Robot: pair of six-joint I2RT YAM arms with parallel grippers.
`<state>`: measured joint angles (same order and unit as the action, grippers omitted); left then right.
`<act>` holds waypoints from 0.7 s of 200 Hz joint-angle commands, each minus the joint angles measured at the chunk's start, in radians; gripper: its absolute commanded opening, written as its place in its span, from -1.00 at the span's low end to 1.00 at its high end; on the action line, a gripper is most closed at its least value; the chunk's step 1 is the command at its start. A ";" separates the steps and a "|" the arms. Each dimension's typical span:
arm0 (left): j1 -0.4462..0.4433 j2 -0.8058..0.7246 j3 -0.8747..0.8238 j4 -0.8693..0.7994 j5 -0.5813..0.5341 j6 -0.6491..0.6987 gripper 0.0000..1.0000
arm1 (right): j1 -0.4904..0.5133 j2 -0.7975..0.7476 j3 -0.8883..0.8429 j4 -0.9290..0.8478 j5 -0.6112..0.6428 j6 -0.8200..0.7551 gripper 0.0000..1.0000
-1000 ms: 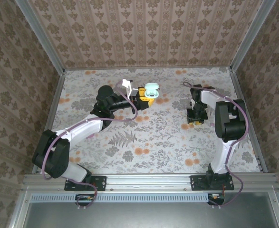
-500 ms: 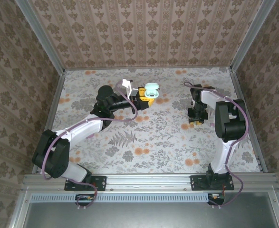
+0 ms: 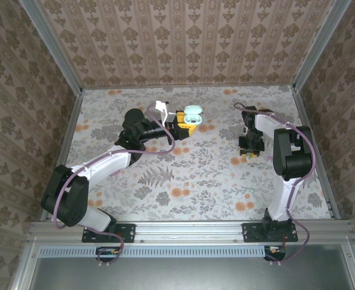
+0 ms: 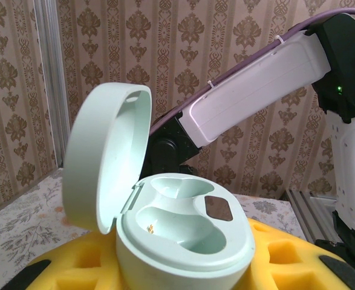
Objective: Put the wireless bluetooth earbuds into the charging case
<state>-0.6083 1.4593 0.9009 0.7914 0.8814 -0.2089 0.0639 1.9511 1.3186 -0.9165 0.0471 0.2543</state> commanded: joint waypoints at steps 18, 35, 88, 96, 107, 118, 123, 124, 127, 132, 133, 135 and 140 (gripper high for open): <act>0.000 -0.021 0.000 0.012 0.010 0.014 -0.38 | 0.012 0.029 0.024 -0.015 -0.034 0.023 -0.38; 0.002 -0.021 -0.001 0.013 0.012 0.014 -0.38 | 0.020 0.028 0.025 -0.013 -0.038 0.022 -0.38; 0.005 -0.019 -0.004 0.018 0.013 0.011 -0.38 | 0.049 0.034 0.046 -0.018 -0.016 -0.023 -0.31; 0.005 -0.019 -0.005 0.018 0.013 0.012 -0.38 | 0.053 0.034 0.052 -0.021 -0.014 -0.027 -0.30; 0.005 -0.019 -0.004 0.018 0.013 0.011 -0.38 | 0.054 0.039 0.058 -0.025 -0.015 -0.030 -0.31; 0.007 -0.020 -0.005 0.018 0.013 0.011 -0.38 | 0.056 0.041 0.060 -0.026 -0.012 -0.028 -0.31; 0.007 -0.019 -0.005 0.018 0.014 0.010 -0.38 | 0.057 0.041 0.059 -0.028 -0.010 -0.026 -0.31; 0.007 -0.019 -0.004 0.018 0.014 0.011 -0.38 | 0.056 0.042 0.059 -0.027 -0.008 -0.026 -0.31; 0.007 -0.019 -0.004 0.017 0.014 0.011 -0.38 | 0.057 0.043 0.059 -0.027 -0.005 -0.024 -0.31; 0.007 -0.021 -0.005 0.018 0.014 0.011 -0.38 | 0.057 0.043 0.059 -0.030 0.000 -0.023 -0.31; 0.007 -0.021 -0.005 0.018 0.015 0.011 -0.38 | 0.058 0.043 0.057 -0.030 0.001 -0.024 -0.31; 0.007 -0.021 -0.006 0.018 0.015 0.011 -0.38 | 0.057 0.043 0.057 -0.030 0.002 -0.024 -0.31; 0.007 -0.020 -0.005 0.018 0.015 0.011 -0.38 | 0.057 0.043 0.055 -0.032 0.004 -0.025 -0.32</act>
<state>-0.6071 1.4593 0.9009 0.7918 0.8814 -0.2089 0.1177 1.9724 1.3590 -0.9165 0.0303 0.2379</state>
